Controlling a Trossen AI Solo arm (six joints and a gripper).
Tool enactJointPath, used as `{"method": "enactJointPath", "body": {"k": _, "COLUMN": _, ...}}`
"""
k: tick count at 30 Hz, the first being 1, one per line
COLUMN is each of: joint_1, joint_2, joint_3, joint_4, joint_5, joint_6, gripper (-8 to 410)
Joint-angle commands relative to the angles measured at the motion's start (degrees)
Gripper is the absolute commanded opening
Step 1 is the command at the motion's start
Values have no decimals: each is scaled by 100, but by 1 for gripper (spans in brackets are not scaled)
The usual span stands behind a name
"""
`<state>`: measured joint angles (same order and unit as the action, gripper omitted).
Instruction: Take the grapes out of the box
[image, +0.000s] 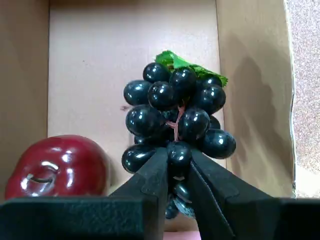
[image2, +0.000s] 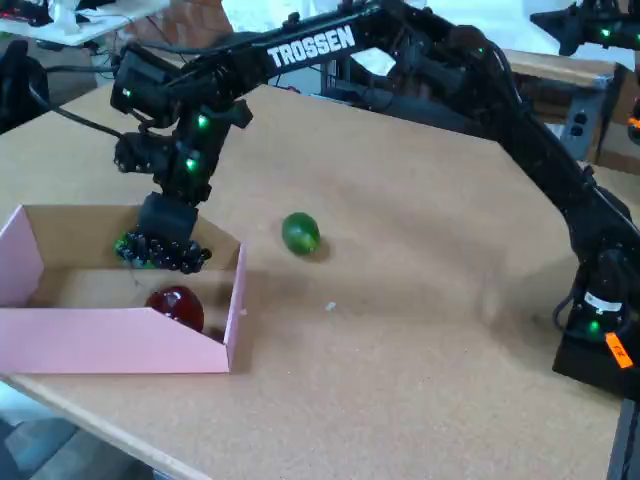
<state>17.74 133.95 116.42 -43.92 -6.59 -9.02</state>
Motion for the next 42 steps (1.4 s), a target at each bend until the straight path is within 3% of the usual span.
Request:
{"method": "enactJointPath", "body": {"k": 1, "joint_1": 22, "joint_2": -105, "joint_3": 4, "joint_4": -85, "joint_5": 15, "joint_6": 24, "gripper": -1}}
{"method": "enactJointPath", "body": {"k": 29, "joint_1": 164, "joint_2": -949, "joint_3": 4, "joint_4": -1158, "joint_5": 483, "joint_6": 330, "gripper": -1}}
{"method": "enactJointPath", "body": {"k": 42, "joint_1": 365, "joint_2": -1187, "joint_3": 2, "joint_4": -1762, "joint_5": 984, "joint_6": 636, "gripper": -1}}
